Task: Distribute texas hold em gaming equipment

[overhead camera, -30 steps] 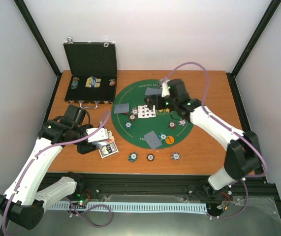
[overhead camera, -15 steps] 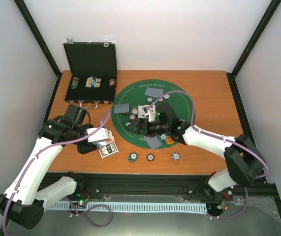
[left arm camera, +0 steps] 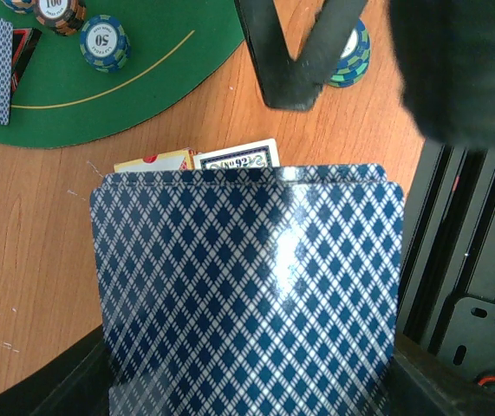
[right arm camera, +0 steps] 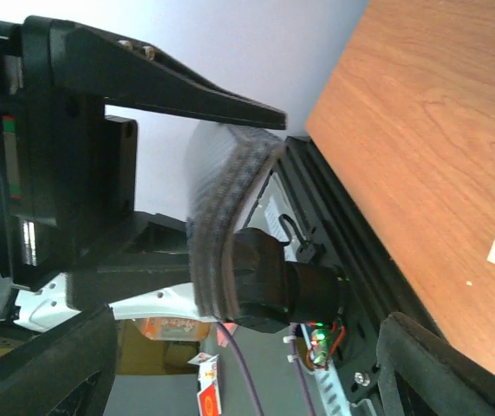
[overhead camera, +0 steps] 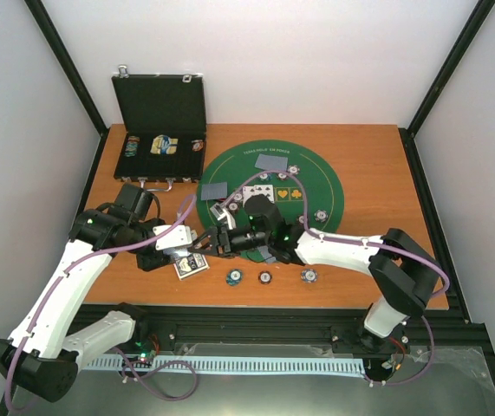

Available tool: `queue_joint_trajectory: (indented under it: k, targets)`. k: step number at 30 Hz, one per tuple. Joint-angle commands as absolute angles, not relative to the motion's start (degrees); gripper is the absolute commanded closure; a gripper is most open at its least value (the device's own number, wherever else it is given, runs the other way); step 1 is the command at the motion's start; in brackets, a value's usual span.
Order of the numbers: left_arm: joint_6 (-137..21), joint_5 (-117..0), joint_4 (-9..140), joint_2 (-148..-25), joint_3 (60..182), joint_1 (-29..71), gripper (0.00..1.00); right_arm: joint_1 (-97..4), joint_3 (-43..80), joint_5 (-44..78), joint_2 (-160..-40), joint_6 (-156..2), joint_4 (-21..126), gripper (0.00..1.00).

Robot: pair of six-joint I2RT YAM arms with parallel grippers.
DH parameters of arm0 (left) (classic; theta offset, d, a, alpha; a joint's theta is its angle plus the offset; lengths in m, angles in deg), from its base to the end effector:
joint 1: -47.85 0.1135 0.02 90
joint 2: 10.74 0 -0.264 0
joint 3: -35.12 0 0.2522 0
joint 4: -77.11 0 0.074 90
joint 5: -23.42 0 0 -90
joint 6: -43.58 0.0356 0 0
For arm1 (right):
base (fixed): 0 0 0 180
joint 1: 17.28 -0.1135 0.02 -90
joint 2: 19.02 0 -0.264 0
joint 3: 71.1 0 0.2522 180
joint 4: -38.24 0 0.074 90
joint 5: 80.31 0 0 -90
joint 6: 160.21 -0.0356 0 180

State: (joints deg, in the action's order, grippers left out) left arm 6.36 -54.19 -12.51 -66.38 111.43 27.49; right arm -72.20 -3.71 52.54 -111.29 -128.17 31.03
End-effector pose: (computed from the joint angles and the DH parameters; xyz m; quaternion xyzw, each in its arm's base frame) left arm 0.1343 -0.0580 0.3189 0.5982 0.7733 -0.0512 0.2040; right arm 0.1840 0.3041 0.2408 -0.1955 0.7570 0.6208 0.0579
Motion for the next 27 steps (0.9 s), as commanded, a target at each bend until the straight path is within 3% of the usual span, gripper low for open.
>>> queue_joint_trajectory:
  k: [1,9,27]
  targets:
    - [7.4,-53.2,-12.2,-66.0,112.8,27.5,0.84,-73.8,-0.8,54.3,-113.3,-129.9,26.0,0.21]
    - [7.4,-53.1,-12.3,-65.3,112.8,27.5,0.84,-75.2,2.0,55.3,-118.8,-133.8,21.8,0.32]
    - [7.8,-53.6,-13.1,-64.2,112.2,27.5,0.84,-74.6,3.4,57.6,-127.9,-140.7,13.4,0.44]
